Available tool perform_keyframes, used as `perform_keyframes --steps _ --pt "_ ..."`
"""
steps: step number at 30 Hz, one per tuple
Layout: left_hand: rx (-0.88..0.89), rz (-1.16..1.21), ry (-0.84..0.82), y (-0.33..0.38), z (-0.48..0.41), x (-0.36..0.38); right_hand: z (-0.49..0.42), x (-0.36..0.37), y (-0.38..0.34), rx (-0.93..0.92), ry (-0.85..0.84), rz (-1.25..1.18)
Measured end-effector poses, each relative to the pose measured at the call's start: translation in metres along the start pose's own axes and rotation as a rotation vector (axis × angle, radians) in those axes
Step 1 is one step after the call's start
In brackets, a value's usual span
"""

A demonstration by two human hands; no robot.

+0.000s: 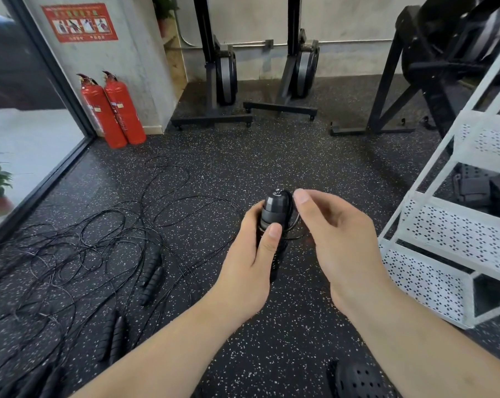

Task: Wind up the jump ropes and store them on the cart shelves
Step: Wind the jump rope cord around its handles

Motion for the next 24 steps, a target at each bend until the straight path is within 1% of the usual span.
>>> perform_keyframes --steps 4,8,10,12,16,20,24 --pt "0.01 -0.017 0.022 -0.002 -0.002 -0.001 0.002 -0.002 0.003 -0.009 0.018 -0.05" --pt "-0.001 -0.019 0.047 -0.003 -0.005 -0.004 0.004 -0.003 0.003 -0.09 -0.006 -0.024" --pt "0.003 -0.022 0.051 -0.003 -0.005 -0.005 0.004 -0.004 0.0 -0.149 -0.053 0.067" --pt "0.019 -0.036 0.05 -0.001 -0.005 -0.007 0.003 -0.005 -0.003 -0.237 -0.102 0.212" --pt "0.057 -0.099 0.042 0.003 -0.003 -0.008 0.003 -0.008 -0.006 -0.325 -0.135 0.415" --pt "0.081 -0.188 0.042 0.005 0.001 -0.007 0.005 -0.01 -0.006 -0.363 -0.116 0.51" --pt "0.089 -0.215 0.058 0.006 0.002 -0.006 0.011 -0.006 -0.004 -0.39 -0.1 0.592"
Point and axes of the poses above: each hand's wrist, its own z-axis away from the middle knuckle, its own x-axis out of the palm, y = z × x, the point moved 3 cm from there along -z, towards the middle knuckle, and after that the axes turned 6 degrees about y, right-handed, at the moved point
